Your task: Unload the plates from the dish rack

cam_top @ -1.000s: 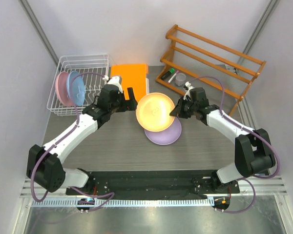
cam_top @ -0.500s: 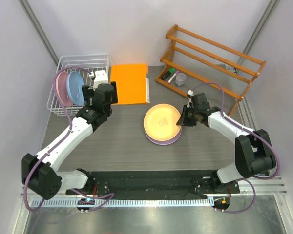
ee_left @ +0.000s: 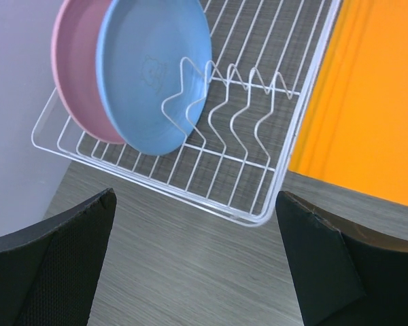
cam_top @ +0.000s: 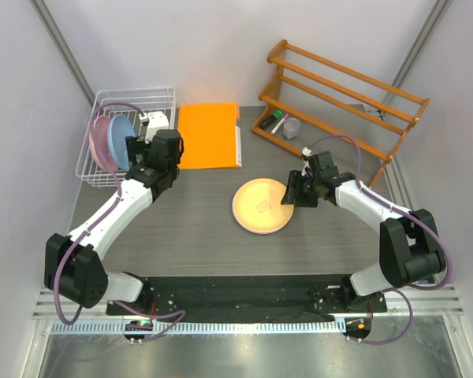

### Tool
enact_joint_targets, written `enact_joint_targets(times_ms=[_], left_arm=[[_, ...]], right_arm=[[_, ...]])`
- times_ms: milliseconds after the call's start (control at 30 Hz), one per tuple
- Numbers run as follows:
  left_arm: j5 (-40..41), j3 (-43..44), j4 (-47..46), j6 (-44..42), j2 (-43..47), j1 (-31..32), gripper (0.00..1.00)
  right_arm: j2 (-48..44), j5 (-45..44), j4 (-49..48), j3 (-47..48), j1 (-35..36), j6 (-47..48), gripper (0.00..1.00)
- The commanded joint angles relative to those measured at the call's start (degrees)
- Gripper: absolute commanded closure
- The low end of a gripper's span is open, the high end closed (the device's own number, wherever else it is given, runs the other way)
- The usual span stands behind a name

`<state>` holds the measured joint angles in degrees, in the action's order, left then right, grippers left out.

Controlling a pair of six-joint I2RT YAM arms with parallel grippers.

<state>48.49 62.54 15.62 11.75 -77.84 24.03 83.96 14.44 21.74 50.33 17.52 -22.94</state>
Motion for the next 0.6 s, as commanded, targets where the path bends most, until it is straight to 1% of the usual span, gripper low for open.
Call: enact_joint_targets(times_ms=[0, 33, 167, 333, 433, 567], left_arm=[[-0.3, 3.0, -1.9, 0.5, 0.6, -3.5, 0.0], [-0.8, 3.2, -1.8, 0.6, 0.6, -5.3, 0.01], [-2.6, 4.2, -1.4, 1.2, 0.2, -9.6, 0.0], [-3.0, 5.2, -3.0, 0.6, -2.3, -14.5, 0.01], [-2.3, 6.0, -5.3, -0.8, -4.8, -16.5, 0.01], [-4.3, 8.0, -7.4, -1.1, -9.1, -19.1, 0.01]], right_arm=[[-3.6, -5.2, 3.9, 2.1, 0.1, 2.9, 0.42], [-4.2, -9.7, 6.1, 2.6, 0.1, 3.3, 0.41], [-7.1, -16.5, 8.6, 4.4, 0.0, 4.2, 0.39], [-9.5, -16.5, 7.5, 4.7, 0.1, 4.0, 0.38], [-9.0, -16.5, 7.1, 5.0, 0.1, 4.2, 0.37], [-7.1, -15.8, 6.5, 5.0, 0.0, 4.2, 0.38]])
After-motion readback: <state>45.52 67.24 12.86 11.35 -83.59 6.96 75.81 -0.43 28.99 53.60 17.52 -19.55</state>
